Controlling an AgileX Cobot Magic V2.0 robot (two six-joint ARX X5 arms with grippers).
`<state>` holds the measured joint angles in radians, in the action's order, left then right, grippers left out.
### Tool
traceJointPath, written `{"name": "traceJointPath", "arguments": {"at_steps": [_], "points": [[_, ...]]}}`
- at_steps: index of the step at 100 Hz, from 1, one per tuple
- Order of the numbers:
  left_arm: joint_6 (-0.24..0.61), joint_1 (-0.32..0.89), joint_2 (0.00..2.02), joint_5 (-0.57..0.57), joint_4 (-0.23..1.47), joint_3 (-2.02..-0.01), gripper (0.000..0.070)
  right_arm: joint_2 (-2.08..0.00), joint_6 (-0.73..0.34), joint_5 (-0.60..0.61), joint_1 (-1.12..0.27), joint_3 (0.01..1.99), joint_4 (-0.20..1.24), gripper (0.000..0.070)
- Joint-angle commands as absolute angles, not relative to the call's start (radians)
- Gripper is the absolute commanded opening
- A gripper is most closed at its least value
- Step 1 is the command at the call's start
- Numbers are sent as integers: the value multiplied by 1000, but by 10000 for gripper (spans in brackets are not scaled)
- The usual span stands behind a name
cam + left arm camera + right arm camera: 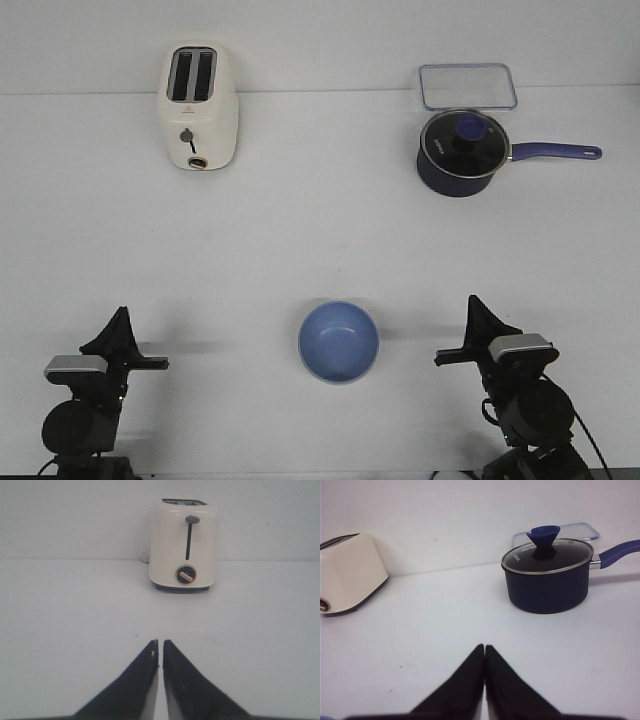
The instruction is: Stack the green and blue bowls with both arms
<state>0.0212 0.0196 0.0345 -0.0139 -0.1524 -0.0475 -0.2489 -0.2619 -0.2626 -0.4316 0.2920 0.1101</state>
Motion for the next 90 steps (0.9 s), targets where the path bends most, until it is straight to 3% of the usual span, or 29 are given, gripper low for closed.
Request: {"name": "traceJointPath", "arguments": {"at_steps": [1, 90], "points": [[41, 17, 9, -6, -180, -23, 15, -249, -264, -263, -437, 294, 97, 0], [28, 11, 5, -6, -159, -14, 15, -249, -264, -263, -437, 294, 97, 0]]}}
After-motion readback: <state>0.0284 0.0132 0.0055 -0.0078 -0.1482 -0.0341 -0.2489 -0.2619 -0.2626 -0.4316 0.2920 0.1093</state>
